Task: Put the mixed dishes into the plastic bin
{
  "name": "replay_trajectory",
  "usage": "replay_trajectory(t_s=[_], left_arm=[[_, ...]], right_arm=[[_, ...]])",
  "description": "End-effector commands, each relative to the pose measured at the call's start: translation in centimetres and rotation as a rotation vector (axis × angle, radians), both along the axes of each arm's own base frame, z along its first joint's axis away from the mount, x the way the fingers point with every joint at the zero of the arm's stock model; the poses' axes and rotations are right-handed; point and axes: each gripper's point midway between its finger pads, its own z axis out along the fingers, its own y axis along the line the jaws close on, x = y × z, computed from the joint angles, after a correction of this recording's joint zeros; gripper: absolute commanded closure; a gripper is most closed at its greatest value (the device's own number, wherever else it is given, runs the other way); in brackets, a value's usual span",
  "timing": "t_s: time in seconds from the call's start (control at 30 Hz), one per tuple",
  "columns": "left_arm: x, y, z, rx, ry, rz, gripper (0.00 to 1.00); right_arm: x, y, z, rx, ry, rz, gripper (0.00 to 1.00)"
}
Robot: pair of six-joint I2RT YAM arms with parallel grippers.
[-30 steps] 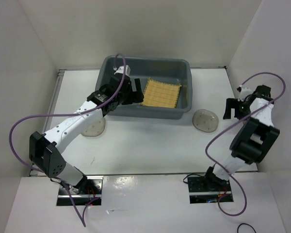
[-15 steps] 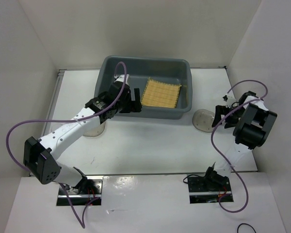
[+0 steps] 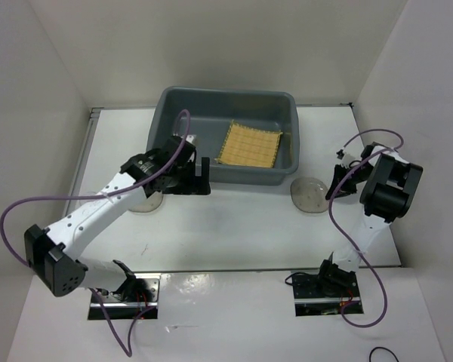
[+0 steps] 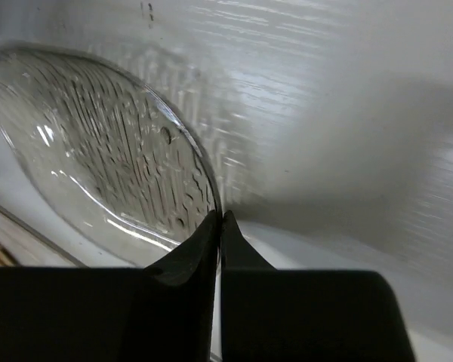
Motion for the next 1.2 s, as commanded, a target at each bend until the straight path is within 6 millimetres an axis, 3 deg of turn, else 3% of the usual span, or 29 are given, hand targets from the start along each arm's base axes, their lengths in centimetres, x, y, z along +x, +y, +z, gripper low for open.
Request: replay_trajectory(t_s=[0.0, 0.07, 0.1, 0.17, 0.2, 0.27, 0.3, 0.37, 0.4, 0.53, 0.57, 0.67, 0.7, 0.73, 0.77, 0.8, 0.83, 0.87, 0.9, 0.97, 1.0, 1.1, 1.13, 1.17], left_arm=[[-2.4, 0.2, 3.6, -0.09, 0.01, -0.002, 0.0], [-2.7, 0.8, 4.8, -0.092, 0.007, 0.007, 0.0], [-2.9, 0.9, 5.2, -0.091, 0.008, 0.007, 0.0], [-3.1, 1.4, 6.3, -0.103, -0.008, 0.015, 0.0], [-3.3, 1.3, 6.5, -0.109, -0.002, 0.009, 0.0], [-3.5, 1.5, 7.6, -0.144, -0.033, 0.008, 0.0], [-3.8, 1.5, 8.0, -0.162, -0.034, 0.008, 0.0], [-4.1, 2.0, 8.0, -0.175, -0.042, 0.023, 0.0], [-4.0, 1.9, 8.4, -0.193, -0.054, 0.031, 0.0], [-4.5, 1.7, 8.0, -0.204, -0.039, 0.017, 0.0], [-4.4, 1.6, 7.7, -0.199, -0.032, 0.017, 0.0], [-4.1, 1.7, 6.9, -0.178, -0.003, 0.014, 0.0], [-3.8, 1.8, 6.5, -0.171, 0.006, 0.026, 0.0], [-3.4, 2.0, 7.1, -0.174, -0.011, 0.028, 0.0], [-3.4, 2.0, 6.6, -0.161, 0.007, 0.03, 0.0], [-3.0, 2.3, 6.4, -0.142, 0.018, 0.036, 0.0], [-2.5, 2.8, 6.6, -0.132, 0.012, 0.04, 0.0], [-2.7, 2.7, 6.4, -0.125, 0.036, 0.036, 0.0], [-2.4, 2.9, 6.1, -0.113, 0.04, 0.036, 0.0], [-2.3, 3.2, 6.0, -0.106, 0.051, 0.047, 0.0], [-2.3, 3.2, 6.0, -0.106, 0.051, 0.047, 0.0], [-2.2, 3.8, 5.5, -0.102, 0.081, 0.085, 0.0], [-2.0, 4.0, 5.5, -0.102, 0.081, 0.094, 0.0], [-2.2, 4.0, 5.4, -0.104, 0.093, 0.106, 0.0]], right_arm=[[-0.7, 0.4, -1.6, -0.017, 0.063, -0.038, 1.0], [0.5, 0.1, 0.3, -0.025, 0.025, -0.063, 1.0], [1.1, -0.5, 2.1, -0.033, -0.025, -0.077, 1.0], [0.9, -0.5, 4.7, -0.014, -0.054, -0.092, 1.0], [1.5, -0.9, 7.4, -0.035, -0.119, -0.1, 1.0], [0.9, -0.9, 10.7, -0.01, -0.161, -0.102, 1.0], [1.6, -1.9, 14.0, -0.03, -0.246, -0.104, 1.0], [0.5, -1.4, 17.2, 0.029, -0.275, -0.083, 1.0], [1.2, -2.3, 20.1, 0.014, -0.365, -0.109, 1.0], [0.2, -2.1, 24.4, -0.069, -0.495, -0.094, 1.0], [-0.1, -1.9, 24.6, -0.072, -0.5, -0.093, 1.0], [1.3, 1.5, 25.4, -0.004, -0.528, -0.008, 1.0], [3.0, 3.7, 25.7, 0.033, -0.538, 0.066, 1.0], [4.2, 4.7, 26.0, 0.056, -0.552, 0.097, 1.0], [5.5, 5.2, 27.1, 0.043, -0.597, 0.124, 1.0], [6.7, 5.0, 26.9, -0.009, -0.598, 0.133, 1.0], [8.6, 5.7, 25.2, -0.003, -0.558, 0.166, 1.0], [10.0, 5.9, 26.8, -0.018, -0.605, 0.186, 1.0], [10.9, 6.0, 26.6, -0.034, -0.603, 0.205, 1.0], [13.4, 8.0, 27.1, -0.067, -0.648, 0.272, 1.0], [14.6, 10.2, 27.2, -0.09, -0.67, 0.326, 1.0], [16.3, 13.8, 27.2, -0.089, -0.702, 0.386, 1.0], [16.9, 16.1, 25.4, -0.083, -0.665, 0.423, 1.0], [17.5, 17.2, 24.7, -0.089, -0.666, 0.444, 1.0]])
